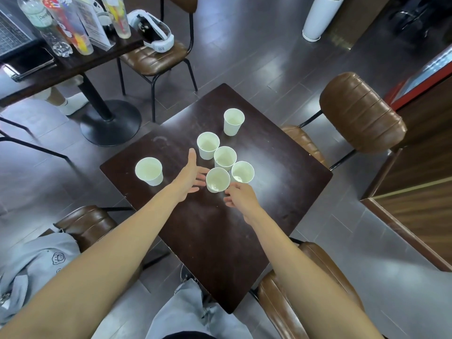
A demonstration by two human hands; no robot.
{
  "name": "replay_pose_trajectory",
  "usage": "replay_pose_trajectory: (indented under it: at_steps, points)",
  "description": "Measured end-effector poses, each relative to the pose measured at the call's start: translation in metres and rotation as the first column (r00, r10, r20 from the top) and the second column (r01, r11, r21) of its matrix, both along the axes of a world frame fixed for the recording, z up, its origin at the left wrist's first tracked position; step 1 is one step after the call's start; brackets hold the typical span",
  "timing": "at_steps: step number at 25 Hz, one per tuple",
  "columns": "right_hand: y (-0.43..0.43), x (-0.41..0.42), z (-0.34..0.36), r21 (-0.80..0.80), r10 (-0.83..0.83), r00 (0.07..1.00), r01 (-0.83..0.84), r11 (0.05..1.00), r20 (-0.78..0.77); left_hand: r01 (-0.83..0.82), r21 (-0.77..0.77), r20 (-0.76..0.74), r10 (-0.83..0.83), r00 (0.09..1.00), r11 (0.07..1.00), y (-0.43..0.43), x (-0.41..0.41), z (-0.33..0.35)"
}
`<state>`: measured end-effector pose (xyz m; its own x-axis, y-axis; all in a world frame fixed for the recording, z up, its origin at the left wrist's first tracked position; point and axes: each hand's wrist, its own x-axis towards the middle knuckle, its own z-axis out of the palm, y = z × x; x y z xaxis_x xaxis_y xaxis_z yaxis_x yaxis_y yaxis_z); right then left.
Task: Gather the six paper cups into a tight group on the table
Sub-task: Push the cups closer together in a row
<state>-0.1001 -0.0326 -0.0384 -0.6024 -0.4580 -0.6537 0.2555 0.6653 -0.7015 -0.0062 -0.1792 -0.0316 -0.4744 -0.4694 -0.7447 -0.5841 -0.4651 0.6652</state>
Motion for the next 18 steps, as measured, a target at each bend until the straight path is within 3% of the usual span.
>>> replay_pose_trajectory:
  at_steps: [18]
  points:
    - [0.007, -0.001, 0.008, 0.052, -0.003, 0.995, 0.008, 0.999, -0.101, 0.062, -0.067, -0.019, -0.063, 0.998, 0.996, 0.005, -0.003, -0.002]
